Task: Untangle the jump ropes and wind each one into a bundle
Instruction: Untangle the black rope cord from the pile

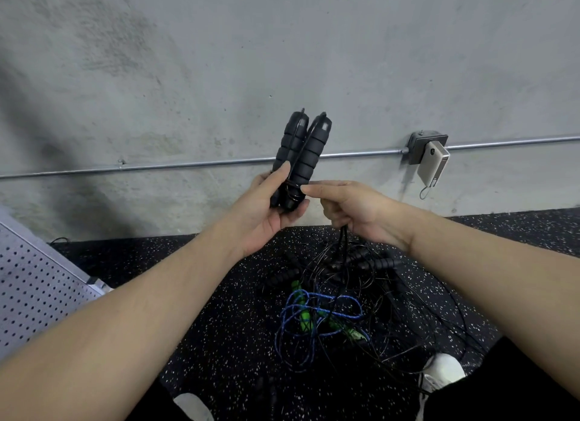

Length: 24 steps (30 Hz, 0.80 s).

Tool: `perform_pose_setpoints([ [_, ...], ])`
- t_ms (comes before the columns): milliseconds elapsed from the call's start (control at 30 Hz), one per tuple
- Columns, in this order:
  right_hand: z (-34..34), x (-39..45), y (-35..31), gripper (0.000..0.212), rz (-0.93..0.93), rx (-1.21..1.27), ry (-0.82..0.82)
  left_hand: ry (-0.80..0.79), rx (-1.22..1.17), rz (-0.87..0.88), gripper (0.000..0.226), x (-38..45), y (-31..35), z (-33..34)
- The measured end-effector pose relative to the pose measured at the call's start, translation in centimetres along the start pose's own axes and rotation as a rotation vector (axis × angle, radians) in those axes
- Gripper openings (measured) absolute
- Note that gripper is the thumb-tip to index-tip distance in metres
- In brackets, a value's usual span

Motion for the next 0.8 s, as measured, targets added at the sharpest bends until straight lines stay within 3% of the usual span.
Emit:
perform_pose_setpoints([
  [67,-0.1,0.0,0.2,0.011,0.011,-0.016,0.033,0.09,0.006,0.022,0.055,0.1,-0.3,-0.7],
  [133,0.1,0.1,0.2,0.012,0.01,-0.04,0.046,0.137,-0.003,0.011,0.056,0.2,-0.6,-1.1],
  [267,0.9,0.2,0.4,0.03,0.0,-0.146,0.082,0.163,-0.058,-0.001,0.032,0.6,0.2,-1.2],
  [367,1.5,0.2,0.1,0.032,-0.05,-0.238,0.045,0.165,-0.158,-0.014,0.024,0.4,1.1,-1.7],
  [567,1.9,-0.6,0.7,0.029,-0.102,-0.39,-0.211,0.119,-0.335,-0.06,0.034,0.6,2.4,-3.7],
  [700,-0.4,-0.8,0.5,0.025,-0.09,-0.638,-0.084,0.013,-0.287,-0.136,0.036,0.1,2.1,-2.9],
  [800,-1.2,-0.7,1.0,0.028,-0.047,-0.761,-0.067,-0.068,-0.138,-0.193,0.057,-0.2,1.1,-1.8],
])
Point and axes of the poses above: each hand's wrist, its own x-axis towards the middle knuckle, its own z-axis out of the palm, y = z × x, the point moved 8 cm from there along x, towards the middle knuckle, and after that the axes turned 2 degrees about -y, right-handed, at the moved point
